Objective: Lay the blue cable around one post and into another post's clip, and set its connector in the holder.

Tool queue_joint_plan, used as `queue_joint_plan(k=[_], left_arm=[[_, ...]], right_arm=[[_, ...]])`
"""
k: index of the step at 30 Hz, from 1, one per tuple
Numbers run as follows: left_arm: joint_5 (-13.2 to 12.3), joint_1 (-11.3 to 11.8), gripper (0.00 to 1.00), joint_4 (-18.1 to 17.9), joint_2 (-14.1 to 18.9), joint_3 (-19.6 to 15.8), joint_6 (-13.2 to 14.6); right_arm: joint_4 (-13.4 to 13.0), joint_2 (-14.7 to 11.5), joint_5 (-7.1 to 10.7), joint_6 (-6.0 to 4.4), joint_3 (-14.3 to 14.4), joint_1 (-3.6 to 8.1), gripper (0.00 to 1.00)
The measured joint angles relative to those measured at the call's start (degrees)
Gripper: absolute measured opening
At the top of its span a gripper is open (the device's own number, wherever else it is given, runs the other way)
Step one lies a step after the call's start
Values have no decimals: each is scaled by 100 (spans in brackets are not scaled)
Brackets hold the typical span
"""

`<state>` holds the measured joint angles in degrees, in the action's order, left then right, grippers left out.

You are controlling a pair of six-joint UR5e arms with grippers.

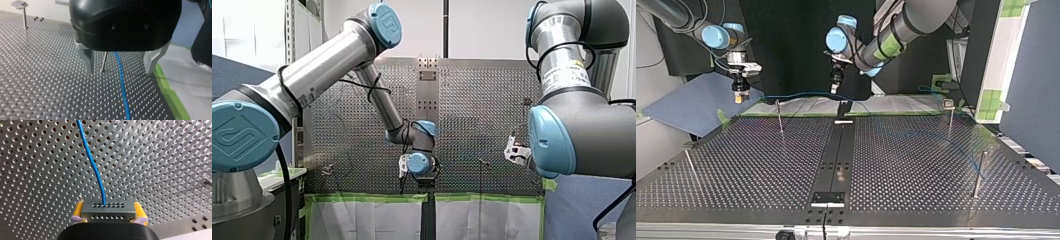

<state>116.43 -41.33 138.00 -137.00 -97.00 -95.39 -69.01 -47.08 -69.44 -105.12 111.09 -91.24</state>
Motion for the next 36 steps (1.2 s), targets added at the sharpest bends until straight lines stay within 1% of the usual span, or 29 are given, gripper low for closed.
queue_joint_plan(k=[7, 10, 13, 20, 29, 32, 36], left_arm=[[322, 129, 100, 49, 40, -1, 226], [387, 176, 100, 84, 33, -1, 288], [391, 210, 100, 114, 32, -1, 316], [252, 288, 100, 108, 28, -1, 322], [42, 464, 100, 80, 23, 23, 255], [-48, 528, 100, 53, 22, 37, 225], [-245, 572, 100, -74, 22, 41, 176]], right_arm=[[1, 0, 0, -1, -2, 1, 0], [0, 0, 0, -1, -1, 1, 0], [0, 0, 0, -1, 1, 0, 0], [9, -1, 0, 5, 2, -6, 0], [42, -2, -9, 49, 2, -26, 0], [44, -1, -9, 51, 3, -34, 0], [44, -2, -15, 52, 2, -37, 0]])
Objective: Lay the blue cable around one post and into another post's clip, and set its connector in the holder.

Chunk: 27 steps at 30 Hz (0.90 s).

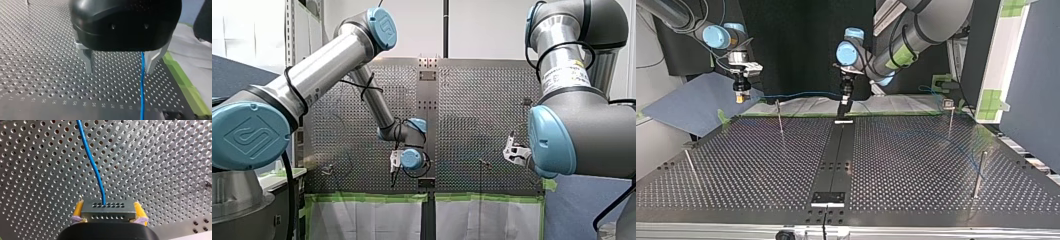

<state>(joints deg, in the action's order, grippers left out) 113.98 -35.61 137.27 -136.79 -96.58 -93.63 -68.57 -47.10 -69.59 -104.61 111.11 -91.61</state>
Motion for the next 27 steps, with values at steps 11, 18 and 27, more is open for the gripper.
queue_joint_plan(k=[11, 18, 27], left_arm=[[-199, 4, 100, -169, 2, 2, 3], [-197, 15, 82, -181, 1, 1, 12], [-204, 17, 11, -298, 5, 1, 0]], right_arm=[[0, -1, -3, 0, -2, -2, 0], [0, 0, -3, 4, -2, -2, 0], [0, -1, -3, 17, -1, -2, 0]])
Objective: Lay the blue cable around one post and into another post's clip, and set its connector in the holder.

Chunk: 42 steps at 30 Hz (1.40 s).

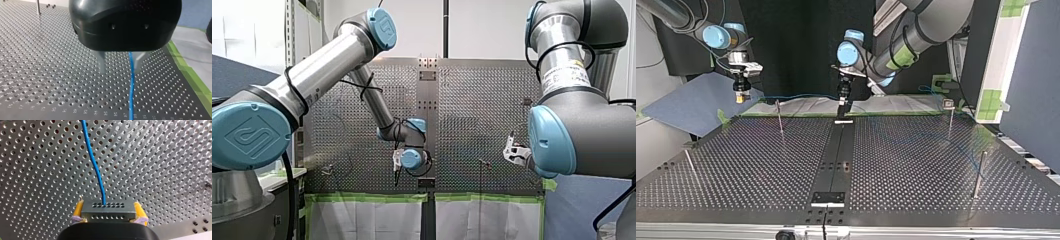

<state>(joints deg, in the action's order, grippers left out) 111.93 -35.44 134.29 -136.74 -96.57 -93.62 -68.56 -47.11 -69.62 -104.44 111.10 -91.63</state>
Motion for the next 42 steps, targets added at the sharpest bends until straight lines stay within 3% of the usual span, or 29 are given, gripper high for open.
queue_joint_plan(k=[1, 21, 30, 35, 42], left_arm=[[0, 0, 0, -5, 0, 0, -1], [-336, 2, 0, -43, -3, 0, -25], [-382, -140, 0, -206, -11, 2, -32], [-465, -190, 0, -209, -110, 106, -113], [-575, -250, 0, -173, -341, 434, -241]], right_arm=[[0, 1, 0, 1, 0, 0, 0], [0, 0, 3, -11, -3, 33, 0], [8, 1, -43, -148, -4, 245, 0], [20, 3, -71, -276, -29, 407, 0], [139, 4, -74, -311, -154, 582, 0]])
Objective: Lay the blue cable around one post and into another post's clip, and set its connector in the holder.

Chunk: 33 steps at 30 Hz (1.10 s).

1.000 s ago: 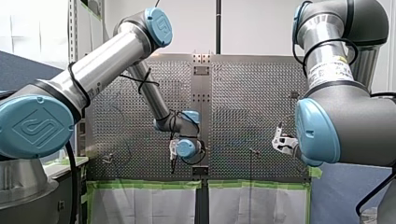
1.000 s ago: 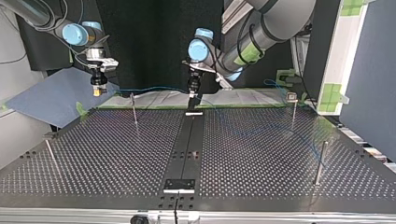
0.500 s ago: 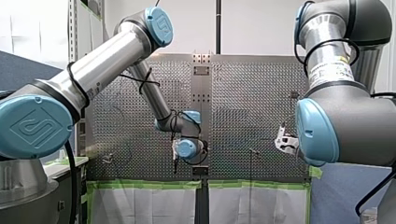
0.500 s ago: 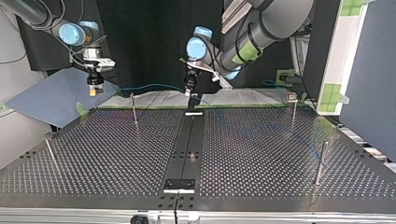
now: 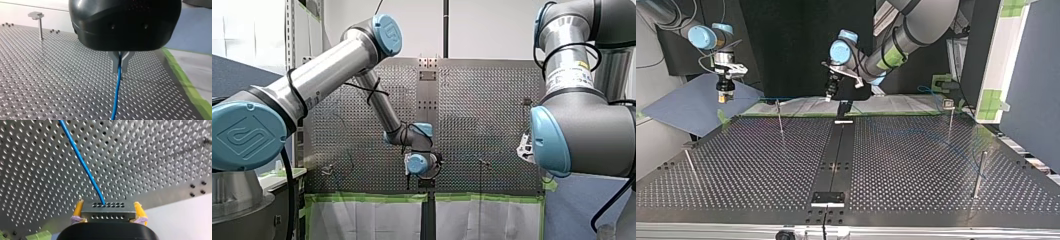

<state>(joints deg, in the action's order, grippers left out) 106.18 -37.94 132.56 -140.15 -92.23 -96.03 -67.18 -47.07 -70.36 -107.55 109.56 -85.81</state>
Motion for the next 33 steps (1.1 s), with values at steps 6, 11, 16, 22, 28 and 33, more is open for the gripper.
queue_joint_plan(k=[6, 11, 16, 22, 28, 33], left_arm=[[-96, -11, 0, 27, -22, 245, -91], [-187, -17, 0, 41, -24, 334, -109], [-246, -77, 0, 43, -30, 349, -116], [-298, -234, 0, 76, -94, 430, -117], [-141, -556, 0, 373, -413, 752, -2], [-149, -661, 0, 631, -621, 1011, -109]], right_arm=[[82, 0, -36, -26, -54, 115, 0], [172, -1, -39, -40, -90, 184, 0], [184, 2, -108, -66, -101, 235, 0], [168, 7, -85, 27, -111, 220, 0], [178, 13, -61, 110, -112, 192, 0], [178, 24, -67, 112, -112, 199, 0]])
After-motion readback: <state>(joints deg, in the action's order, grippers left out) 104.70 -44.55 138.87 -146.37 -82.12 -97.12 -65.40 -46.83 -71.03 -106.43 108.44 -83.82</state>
